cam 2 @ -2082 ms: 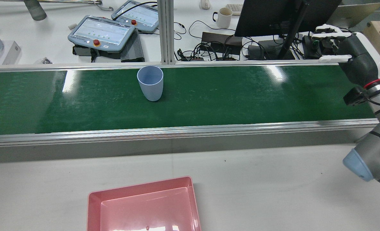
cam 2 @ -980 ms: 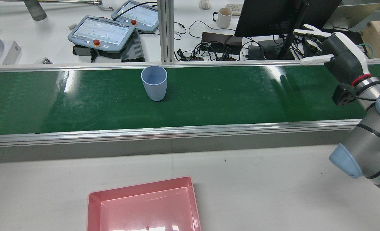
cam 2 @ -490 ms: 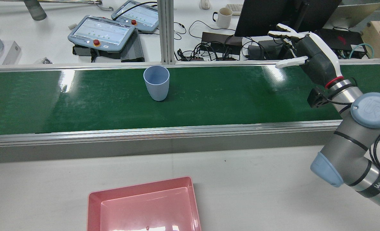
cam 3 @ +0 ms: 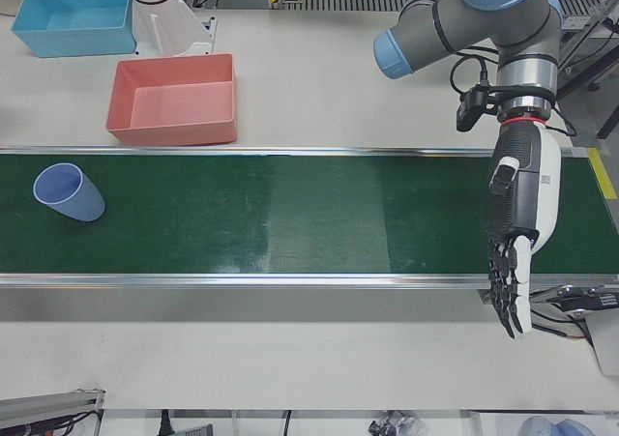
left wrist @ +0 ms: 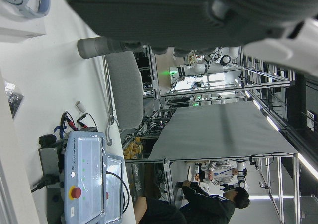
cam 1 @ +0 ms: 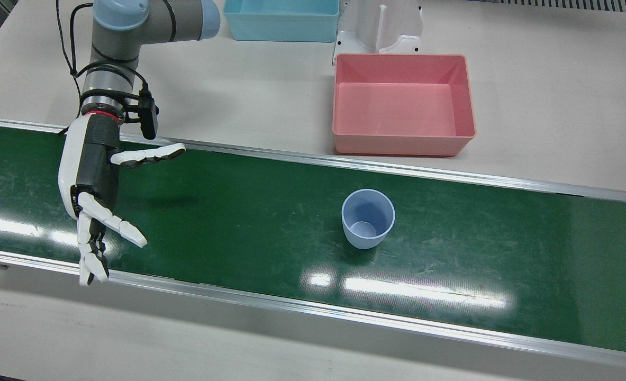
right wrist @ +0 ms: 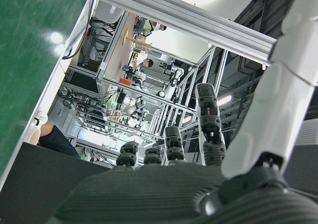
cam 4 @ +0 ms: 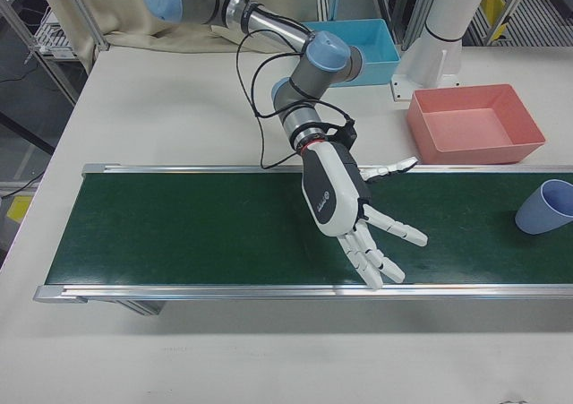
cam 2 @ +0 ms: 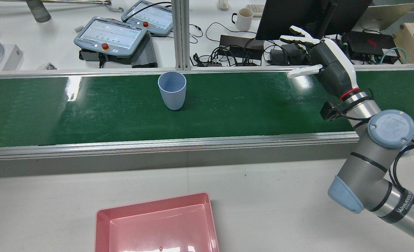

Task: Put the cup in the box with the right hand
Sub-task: 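Swing the right hand down along the belt toward the blue cup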

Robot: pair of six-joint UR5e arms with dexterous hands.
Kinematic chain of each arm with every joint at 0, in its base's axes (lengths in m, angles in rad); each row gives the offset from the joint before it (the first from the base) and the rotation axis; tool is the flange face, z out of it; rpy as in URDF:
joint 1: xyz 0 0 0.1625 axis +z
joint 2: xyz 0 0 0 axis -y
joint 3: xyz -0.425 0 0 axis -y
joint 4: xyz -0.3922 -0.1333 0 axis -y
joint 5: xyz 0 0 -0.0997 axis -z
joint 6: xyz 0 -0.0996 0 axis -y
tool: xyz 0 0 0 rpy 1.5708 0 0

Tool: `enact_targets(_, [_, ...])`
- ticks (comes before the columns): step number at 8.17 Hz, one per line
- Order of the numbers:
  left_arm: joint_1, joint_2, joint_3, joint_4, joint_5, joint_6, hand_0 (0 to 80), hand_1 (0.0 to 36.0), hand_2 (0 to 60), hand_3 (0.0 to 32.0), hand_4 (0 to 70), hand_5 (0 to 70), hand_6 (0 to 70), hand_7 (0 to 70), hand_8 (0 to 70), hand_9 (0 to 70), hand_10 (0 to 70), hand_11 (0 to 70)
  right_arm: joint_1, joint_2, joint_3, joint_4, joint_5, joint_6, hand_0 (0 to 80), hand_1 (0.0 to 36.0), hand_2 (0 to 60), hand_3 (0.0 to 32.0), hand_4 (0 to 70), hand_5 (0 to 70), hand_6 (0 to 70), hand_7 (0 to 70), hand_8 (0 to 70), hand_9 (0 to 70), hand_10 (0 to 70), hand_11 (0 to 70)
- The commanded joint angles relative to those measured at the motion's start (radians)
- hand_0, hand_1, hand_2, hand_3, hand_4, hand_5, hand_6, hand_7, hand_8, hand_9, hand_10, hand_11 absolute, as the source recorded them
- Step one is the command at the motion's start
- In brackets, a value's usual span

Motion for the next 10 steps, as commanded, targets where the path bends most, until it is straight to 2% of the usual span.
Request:
enact_targets(1, [0.0,0.0,0.0,-0.001,-0.001,0.0,0.0,0.0,0.0,0.0,0.0,0.0,0.0,0.0,0.0,0.0,0.0,0.0,-0.05,0.056,-0.036,-0.006,0.039,-0.008,51.0,11.6,2.8,1.6,24.7,5.1,5.4,24.0,2.9,8.2,5.5,9.5])
enact_targets(3, [0.0,0.0,0.0,0.001,0.0,0.0,0.0,0.0,0.0,0.0,0.0,0.0,0.0,0.0,0.0,0.0,0.0,0.0,-0.071,0.116,-0.069,-0.054,0.038,-0.008,51.4,12.0,3.6,2.0,26.8,5.0,5.8,26.8,2.9,8.7,5.3,9.2])
enact_targets(4, [0.0,0.0,0.0,0.001,0.0,0.0,0.0,0.0,0.0,0.0,0.0,0.0,0.0,0.0,0.0,0.0,0.0,0.0,-0.083,0.145,-0.069,-0.088,0.038,-0.008,52.0,12.7,4.0,3.8,27.8,5.1,6.0,29.5,2.9,9.5,5.1,9.0])
enact_targets(6, [0.0,0.0,0.0,0.001,0.0,0.0,0.0,0.0,0.0,0.0,0.0,0.0,0.0,0.0,0.0,0.0,0.0,0.0,-0.091,0.159,-0.063,-0.101,0.033,-0.006,52.1,12.5,2.2,6.2,27.2,5.1,5.8,29.2,2.8,9.5,4.8,8.5])
enact_targets(8, [0.0,0.0,0.0,0.001,0.0,0.0,0.0,0.0,0.0,0.0,0.0,0.0,0.0,0.0,0.0,0.0,0.0,0.0,-0.128,0.161,-0.046,-0.127,0.029,-0.005,52.5,13.1,2.5,7.2,26.9,5.1,5.6,29.4,2.5,9.2,4.3,7.8])
enact_targets(9, [0.0,0.0,0.0,0.001,0.0,0.0,0.0,0.0,0.0,0.0,0.0,0.0,0.0,0.0,0.0,0.0,0.0,0.0,-0.133,0.161,-0.043,-0.134,0.03,-0.002,52.9,13.0,0.7,11.4,24.7,5.1,4.9,27.8,2.0,8.2,3.6,6.9])
enact_targets(10, [0.0,0.0,0.0,0.001,0.0,0.0,0.0,0.0,0.0,0.0,0.0,0.0,0.0,0.0,0.0,0.0,0.0,0.0,-0.134,0.17,-0.038,-0.138,0.035,-0.002,52.6,12.8,0.0,12.4,22.8,5.1,4.5,25.9,2.2,8.0,3.4,6.5])
